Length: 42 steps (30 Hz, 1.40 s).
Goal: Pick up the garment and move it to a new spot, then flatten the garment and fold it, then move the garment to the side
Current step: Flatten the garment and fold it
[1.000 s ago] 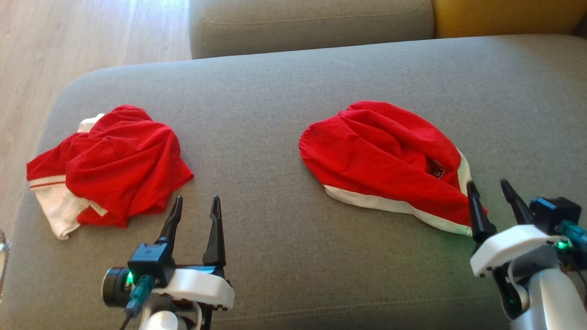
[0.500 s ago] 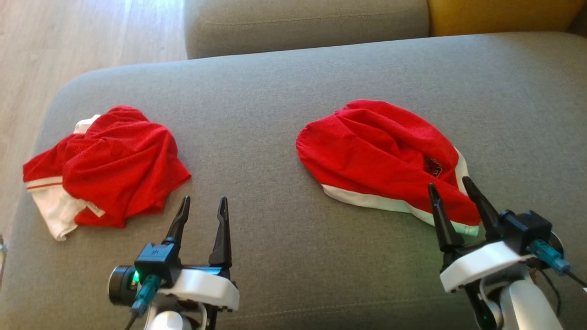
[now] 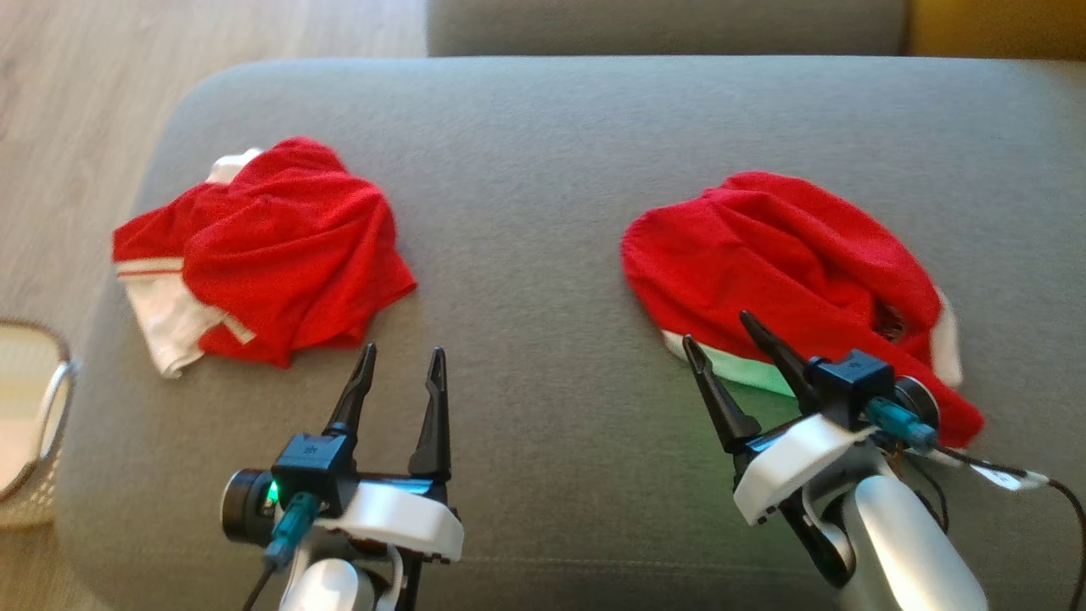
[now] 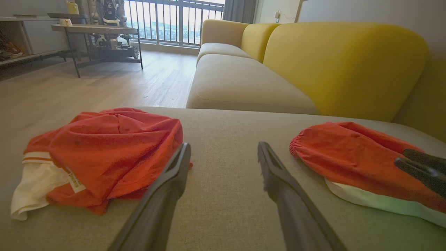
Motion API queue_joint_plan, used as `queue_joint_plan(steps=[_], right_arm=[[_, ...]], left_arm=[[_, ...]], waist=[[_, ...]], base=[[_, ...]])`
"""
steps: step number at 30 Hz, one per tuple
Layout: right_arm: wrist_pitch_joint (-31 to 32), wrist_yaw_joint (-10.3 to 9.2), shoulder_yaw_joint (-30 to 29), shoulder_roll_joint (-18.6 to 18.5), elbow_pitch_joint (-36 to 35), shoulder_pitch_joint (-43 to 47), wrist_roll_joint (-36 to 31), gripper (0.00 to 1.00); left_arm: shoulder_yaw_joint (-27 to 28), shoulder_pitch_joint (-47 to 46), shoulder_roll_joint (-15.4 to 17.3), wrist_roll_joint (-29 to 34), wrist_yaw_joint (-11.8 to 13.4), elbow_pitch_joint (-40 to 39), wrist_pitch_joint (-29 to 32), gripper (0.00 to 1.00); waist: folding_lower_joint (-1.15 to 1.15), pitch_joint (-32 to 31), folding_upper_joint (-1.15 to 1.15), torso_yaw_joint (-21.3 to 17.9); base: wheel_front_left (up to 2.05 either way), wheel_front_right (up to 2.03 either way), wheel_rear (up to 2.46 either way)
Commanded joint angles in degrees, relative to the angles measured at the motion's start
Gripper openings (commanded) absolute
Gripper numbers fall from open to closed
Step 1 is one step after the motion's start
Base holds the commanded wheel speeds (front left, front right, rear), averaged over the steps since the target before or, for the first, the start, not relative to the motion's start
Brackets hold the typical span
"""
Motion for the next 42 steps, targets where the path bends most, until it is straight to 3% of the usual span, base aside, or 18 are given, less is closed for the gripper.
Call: queue_joint_plan(steps=[1,11,21,22,23,24,30,33,38,42], right_arm=[[0.3,-0.01,1.7,-0.2,1.1,-3.6,-0.4,1.0],[-0.4,-0.01,-3.6,-0.2,14.9,-9.8,-6.7,1.0],[-2.3,-0.01,-6.1,-0.2,22.6,-13.8,-9.6,1.0],[-2.4,-0.01,-6.4,-0.2,23.4,-14.2,-9.7,0.83],[-2.5,-0.01,-6.7,-0.2,24.1,-14.5,-9.5,0.24],[-2.7,-0.01,-6.8,-0.2,24.7,-14.8,-9.2,0.0],[-4.1,-0.01,-4.7,-0.2,26.2,-15.7,-6.4,0.0],[-4.7,-0.01,0.1,-0.2,24.5,-15.2,-1.2,0.0],[-5.0,-0.01,13.0,-0.2,14.1,-13.2,12.2,0.0],[-4.6,-0.01,17.0,-0.2,7.2,-12.2,16.0,0.0]], left_arm=[[1.1,-2.8,-0.1,-0.5,0.6,-1.5,-0.3,1.0],[-0.5,-3.8,-0.1,-1.8,1.6,-1.9,-0.3,1.0],[-0.8,-3.9,-0.1,-1.8,1.9,-2.0,-0.3,1.0],[-0.9,-4.0,-0.1,-1.8,1.9,-2.0,-0.3,1.0],[-1.1,-4.0,-0.1,-1.9,2.0,-1.9,-0.3,1.0],[-1.2,-4.0,-0.1,-1.9,2.0,-1.9,-0.3,1.0],[-1.5,-4.1,-0.1,-2.1,2.1,-1.5,-0.3,1.0],[-1.2,-3.8,-0.1,-1.9,2.0,-1.1,-0.3,1.0],[0.1,-3.2,-0.1,-1.4,1.5,-0.8,-0.3,1.0],[0.6,-2.8,-0.1,-1.3,1.3,-0.9,-0.3,1.0]], waist=[[0.0,1.8,0.0,2.7],[0.0,4.3,0.0,8.1],[0.0,5.3,0.0,9.4],[0.0,5.3,0.0,9.4],[0.0,5.3,0.0,9.4],[0.0,5.3,0.0,9.4],[0.0,4.6,0.0,9.0],[0.0,3.8,0.0,8.5],[0.0,2.1,0.0,6.7],[0.0,1.4,0.0,5.3]], base=[[0.0,0.0,0.0],[0.0,0.0,0.0],[0.0,0.0,0.0],[0.0,0.0,0.0],[0.0,0.0,0.0],[0.0,0.0,0.0],[0.0,0.0,0.0],[0.0,0.0,0.0],[0.0,0.0,0.0],[0.0,0.0,0.0]])
